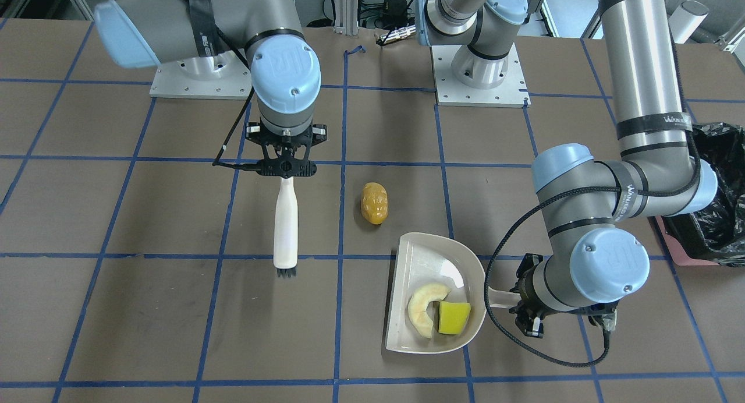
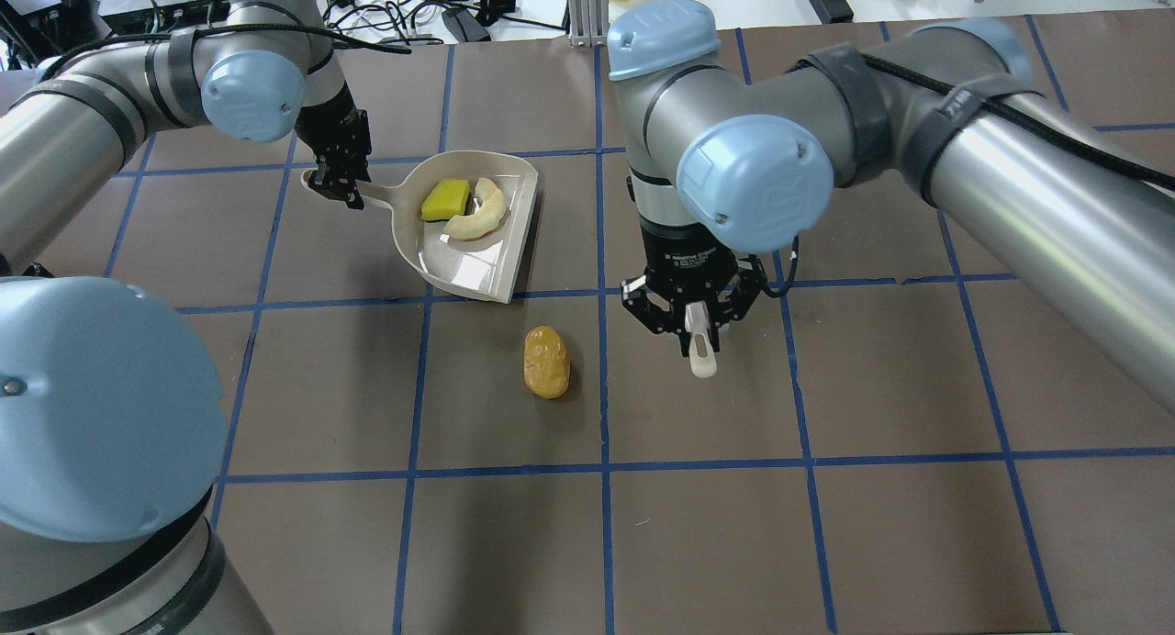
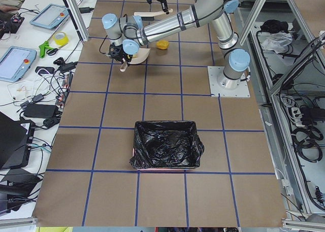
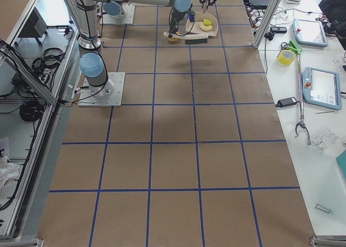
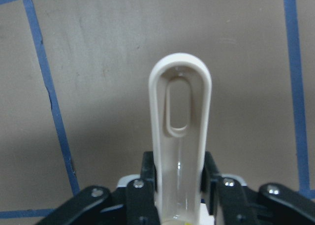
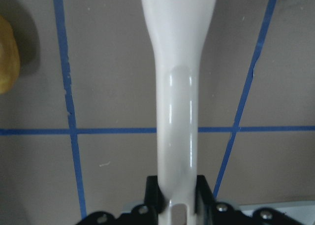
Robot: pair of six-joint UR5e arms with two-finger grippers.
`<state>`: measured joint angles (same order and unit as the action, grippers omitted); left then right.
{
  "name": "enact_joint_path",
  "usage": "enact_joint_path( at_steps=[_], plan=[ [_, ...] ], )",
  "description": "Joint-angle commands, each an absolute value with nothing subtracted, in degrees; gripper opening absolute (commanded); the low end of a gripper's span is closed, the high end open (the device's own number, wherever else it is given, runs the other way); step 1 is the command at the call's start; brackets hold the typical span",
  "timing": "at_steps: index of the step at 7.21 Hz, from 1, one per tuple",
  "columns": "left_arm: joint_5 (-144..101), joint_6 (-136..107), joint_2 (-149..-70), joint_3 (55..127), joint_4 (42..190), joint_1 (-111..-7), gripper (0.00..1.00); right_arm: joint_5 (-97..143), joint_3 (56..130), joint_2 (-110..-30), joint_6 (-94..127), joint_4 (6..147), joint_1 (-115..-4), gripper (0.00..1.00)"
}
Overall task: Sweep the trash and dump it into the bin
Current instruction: 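Lift the brush away and move it behind the yellow potato toy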
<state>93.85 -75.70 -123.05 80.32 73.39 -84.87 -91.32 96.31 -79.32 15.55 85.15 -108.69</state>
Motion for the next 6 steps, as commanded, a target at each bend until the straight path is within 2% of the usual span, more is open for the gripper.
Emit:
enact_joint_path(
  at_steps=[1,6],
  plan=[
    [93.95,-75.59,-119.90,85.05,72.95,-84.73,0.00,-90.97,105.88,-85.77,15.64,88.66,-109.16,0.07],
    [95.96,-71.64,-112.78,98.76,64.69,-82.27,0.00,-91.14,106.88,-86.13,14.15,88.77,-109.34,0.07]
  ],
)
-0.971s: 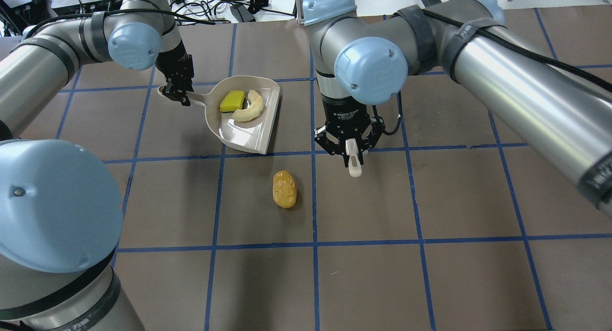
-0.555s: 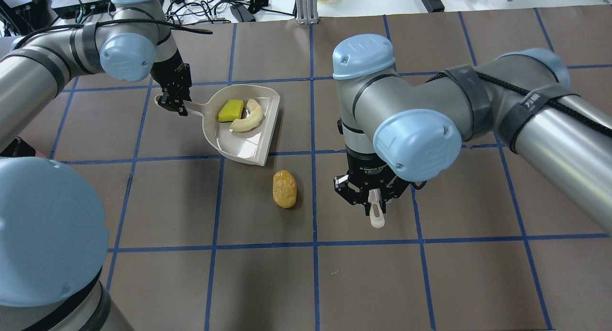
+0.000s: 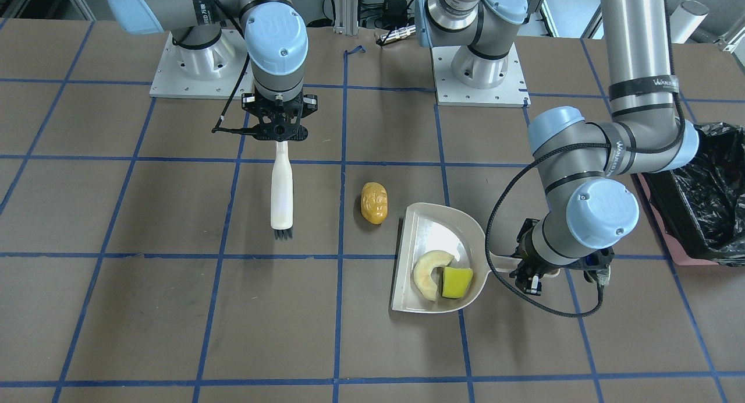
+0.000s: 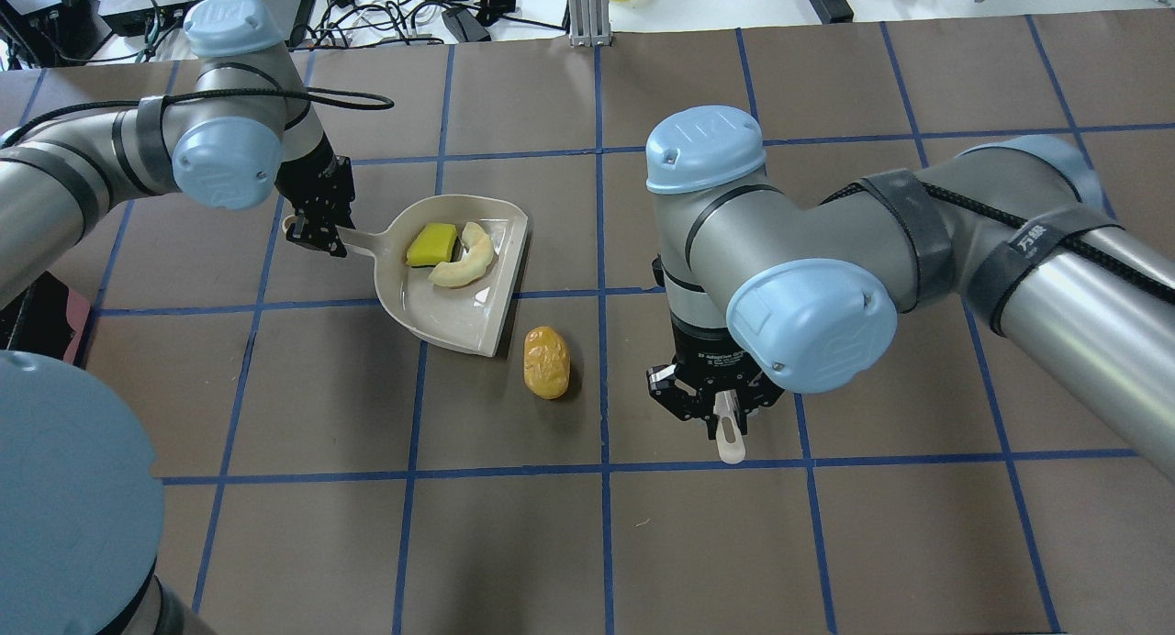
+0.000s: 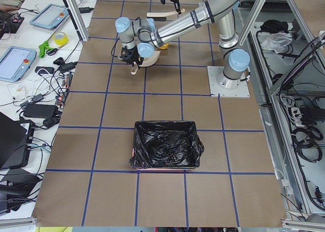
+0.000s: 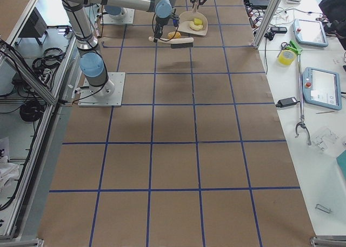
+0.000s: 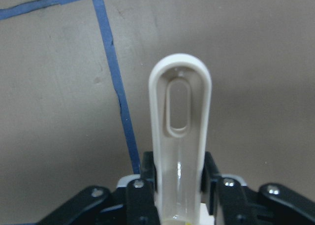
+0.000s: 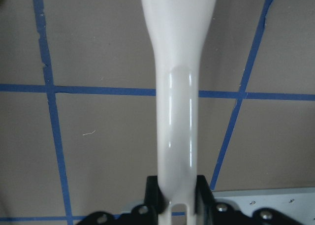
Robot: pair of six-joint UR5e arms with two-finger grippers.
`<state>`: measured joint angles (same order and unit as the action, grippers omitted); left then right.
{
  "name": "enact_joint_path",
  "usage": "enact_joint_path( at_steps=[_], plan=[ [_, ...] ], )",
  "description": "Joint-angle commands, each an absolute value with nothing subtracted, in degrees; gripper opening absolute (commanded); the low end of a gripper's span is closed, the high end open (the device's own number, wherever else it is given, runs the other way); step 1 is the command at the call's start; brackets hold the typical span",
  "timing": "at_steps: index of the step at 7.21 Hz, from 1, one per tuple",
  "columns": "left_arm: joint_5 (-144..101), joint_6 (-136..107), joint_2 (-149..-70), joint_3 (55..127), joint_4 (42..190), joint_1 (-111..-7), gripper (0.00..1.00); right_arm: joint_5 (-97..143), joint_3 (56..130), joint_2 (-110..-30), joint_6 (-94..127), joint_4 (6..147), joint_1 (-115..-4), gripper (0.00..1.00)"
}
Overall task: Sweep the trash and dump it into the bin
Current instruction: 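Lift the brush away and move it behind the yellow potato toy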
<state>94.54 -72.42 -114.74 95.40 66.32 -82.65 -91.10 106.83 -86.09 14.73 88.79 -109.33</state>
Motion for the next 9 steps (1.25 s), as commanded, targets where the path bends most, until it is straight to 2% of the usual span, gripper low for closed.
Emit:
enact_joint_path(
  at_steps=[1,6,9],
  plan=[
    [96.24,-71.63,-111.37,100.01,64.77,-82.27,0.00,-91.14,106.79,-86.13,14.06,88.77,-109.34,0.07],
    [96.06,-73.21,-106.27,107.65,63.82,-82.09,0.00,-90.88,106.26,-85.70,12.92,89.12,-109.34,0.07],
    [96.24,-76.81,-106.26,107.93,63.28,-82.27,0.00,-90.79,106.26,-85.17,13.10,89.38,-109.42,0.07]
  ],
)
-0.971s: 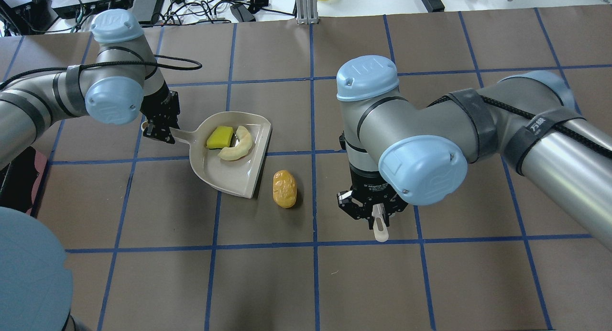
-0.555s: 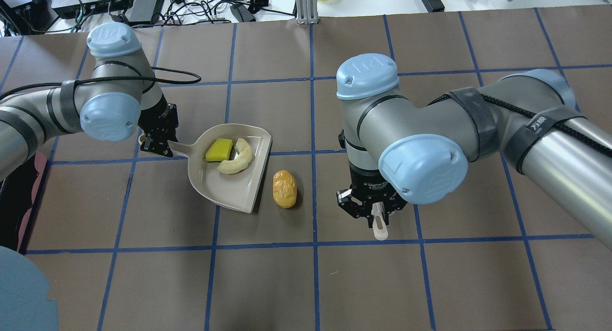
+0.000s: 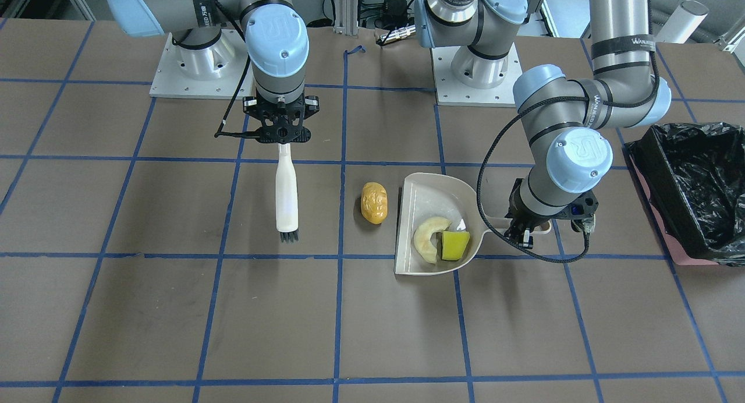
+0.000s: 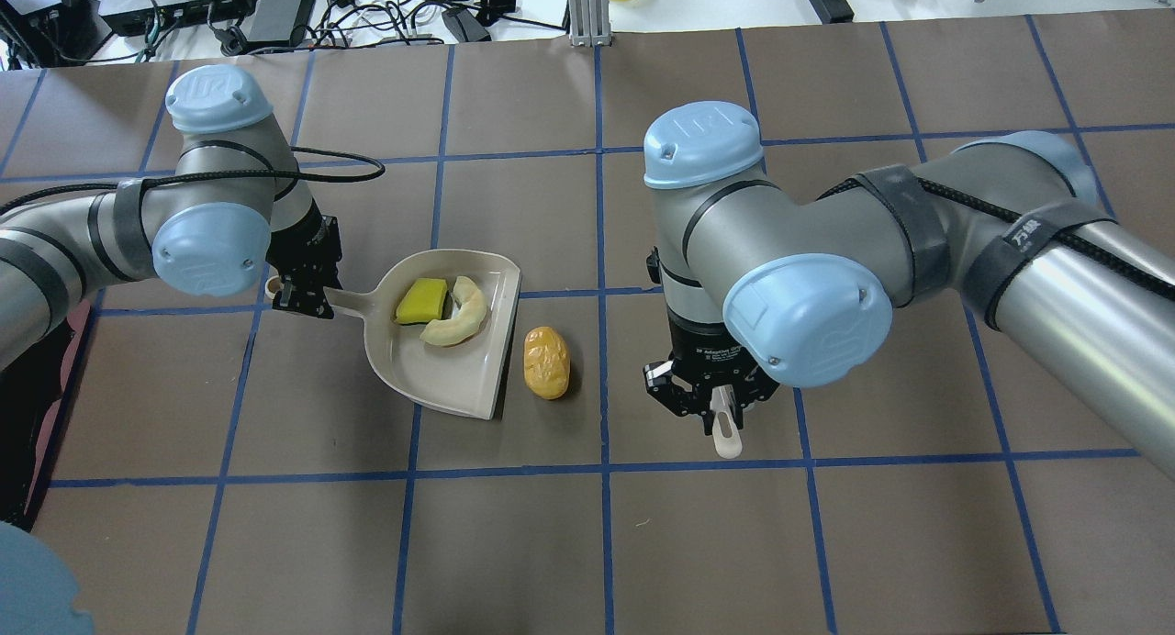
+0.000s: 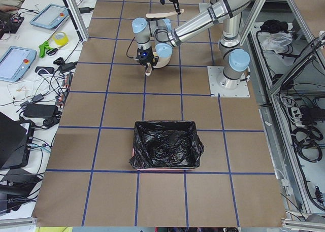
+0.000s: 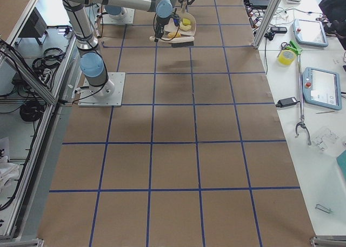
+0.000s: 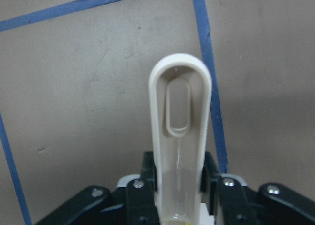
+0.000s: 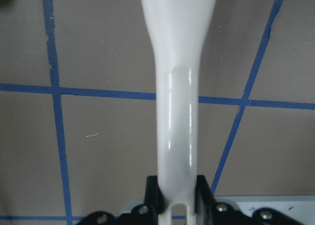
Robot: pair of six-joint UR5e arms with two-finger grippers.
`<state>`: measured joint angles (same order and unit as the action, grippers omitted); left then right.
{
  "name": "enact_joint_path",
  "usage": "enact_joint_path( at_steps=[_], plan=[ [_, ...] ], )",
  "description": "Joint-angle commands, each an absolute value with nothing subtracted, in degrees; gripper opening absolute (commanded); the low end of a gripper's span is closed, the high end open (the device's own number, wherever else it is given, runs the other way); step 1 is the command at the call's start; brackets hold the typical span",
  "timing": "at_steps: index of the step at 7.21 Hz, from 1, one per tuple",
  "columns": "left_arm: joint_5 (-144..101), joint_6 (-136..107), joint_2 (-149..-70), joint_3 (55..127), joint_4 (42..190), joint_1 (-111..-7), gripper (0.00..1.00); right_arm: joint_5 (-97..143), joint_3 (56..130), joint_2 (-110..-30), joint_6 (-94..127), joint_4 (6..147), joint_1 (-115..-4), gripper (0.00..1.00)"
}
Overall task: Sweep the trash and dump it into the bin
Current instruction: 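Lift the brush away and move it behind the yellow potato toy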
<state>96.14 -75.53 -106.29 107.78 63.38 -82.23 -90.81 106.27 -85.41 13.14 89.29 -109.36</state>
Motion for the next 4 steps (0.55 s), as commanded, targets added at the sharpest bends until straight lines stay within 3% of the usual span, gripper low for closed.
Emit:
enact_joint_path(
  at_steps=[1,4],
  plan=[
    [96.24,-76.90,-106.26,108.02,63.46,-82.35,0.00,-90.79,106.26,-85.08,13.10,89.73,-109.42,0.07],
    [96.76,-76.90,-106.00,108.98,63.37,-82.44,0.00,-89.31,106.35,-80.35,21.58,94.64,-110.47,0.06]
  ],
)
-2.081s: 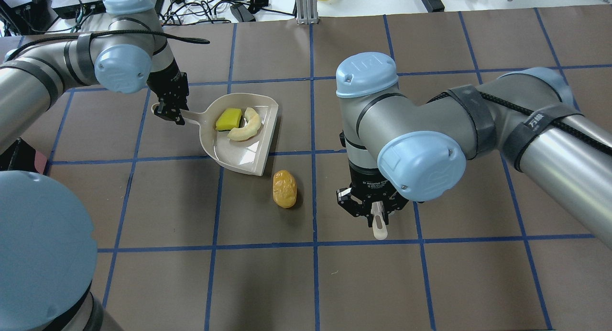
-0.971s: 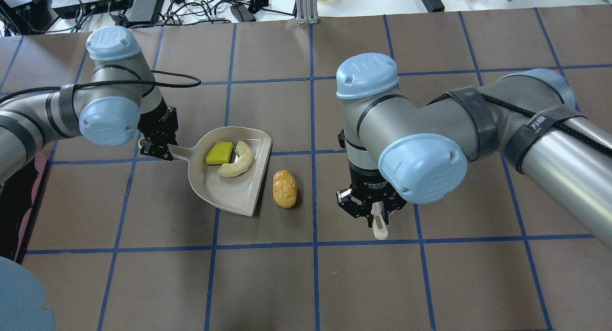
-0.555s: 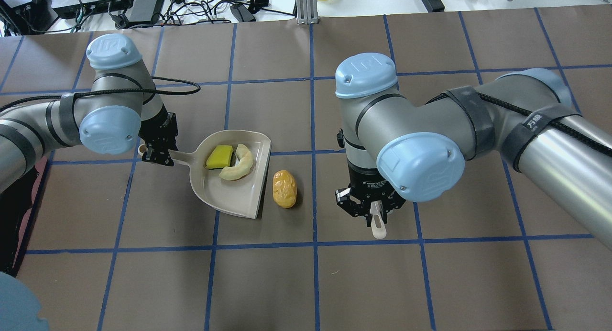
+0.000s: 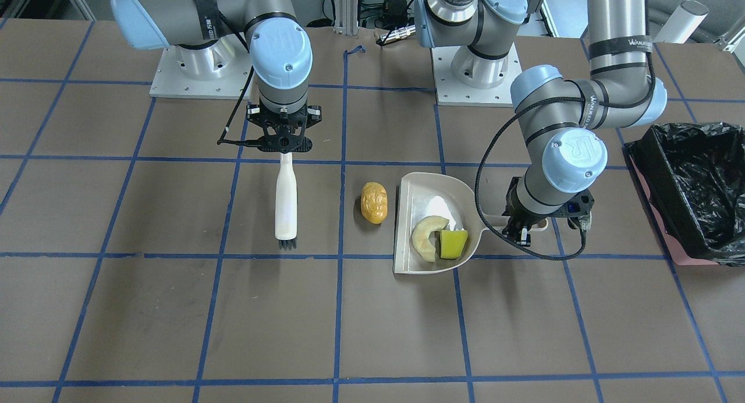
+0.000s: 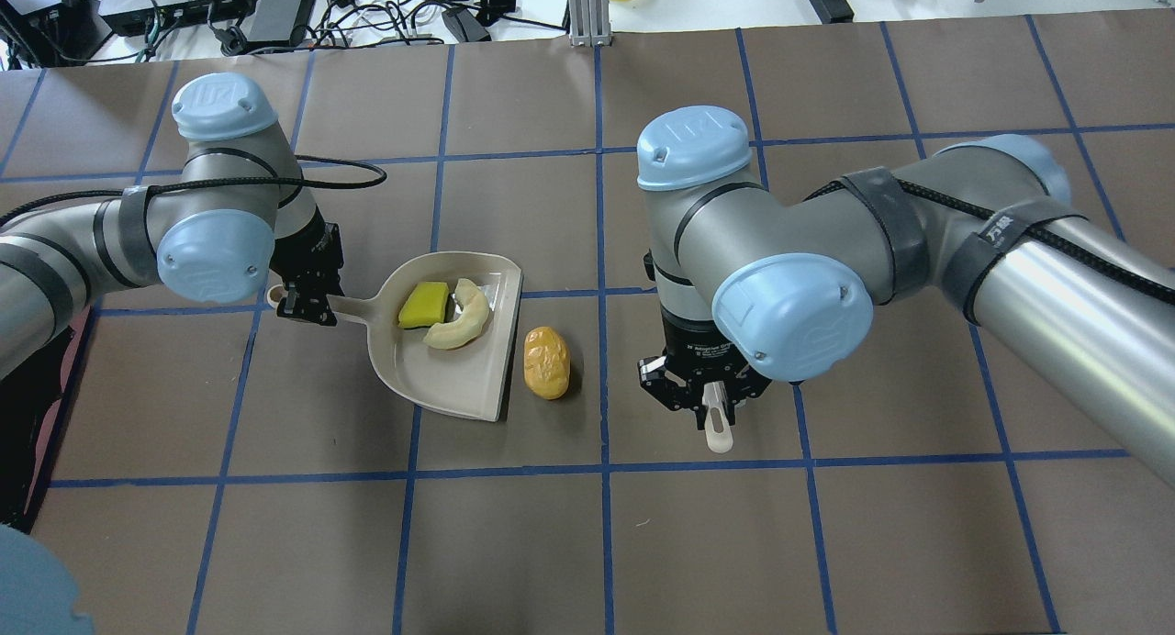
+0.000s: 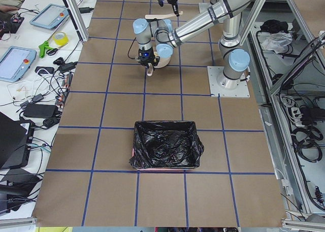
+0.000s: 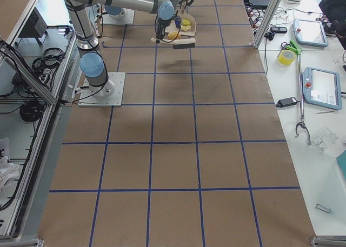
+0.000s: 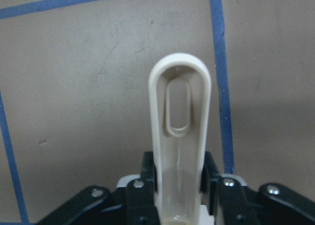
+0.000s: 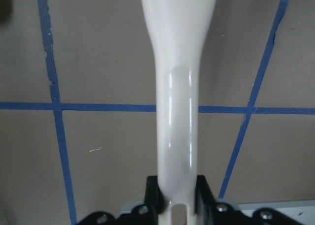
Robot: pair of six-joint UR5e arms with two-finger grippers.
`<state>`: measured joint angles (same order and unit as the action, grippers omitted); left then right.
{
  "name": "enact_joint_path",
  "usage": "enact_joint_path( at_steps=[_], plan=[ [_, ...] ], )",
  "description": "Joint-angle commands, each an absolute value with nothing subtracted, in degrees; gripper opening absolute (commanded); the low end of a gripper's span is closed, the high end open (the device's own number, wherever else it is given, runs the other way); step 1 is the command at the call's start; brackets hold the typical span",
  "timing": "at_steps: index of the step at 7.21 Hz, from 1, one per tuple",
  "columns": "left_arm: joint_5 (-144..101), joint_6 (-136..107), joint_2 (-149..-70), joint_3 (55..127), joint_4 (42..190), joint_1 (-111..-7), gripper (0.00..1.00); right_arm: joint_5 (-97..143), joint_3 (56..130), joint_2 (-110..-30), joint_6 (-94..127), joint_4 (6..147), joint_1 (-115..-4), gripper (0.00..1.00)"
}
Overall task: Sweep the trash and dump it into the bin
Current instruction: 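Sweep the yellow potato toy into the dustpan with the right gripper's brush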
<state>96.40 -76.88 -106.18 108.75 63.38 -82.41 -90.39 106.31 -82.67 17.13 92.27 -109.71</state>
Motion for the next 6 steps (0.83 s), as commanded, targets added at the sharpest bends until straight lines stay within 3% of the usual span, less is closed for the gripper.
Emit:
enact_joint_path(
  at_steps=[1,6],
  plan=[
    [98.16,-76.90,-105.74,108.98,63.37,-82.53,0.00,-89.12,106.26,-78.68,28.58,96.66,-112.39,0.06],
    [98.35,-76.99,-105.73,108.98,63.28,-82.88,0.00,-81.50,106.26,-71.99,53.31,104.92,-124.60,0.04]
  ],
)
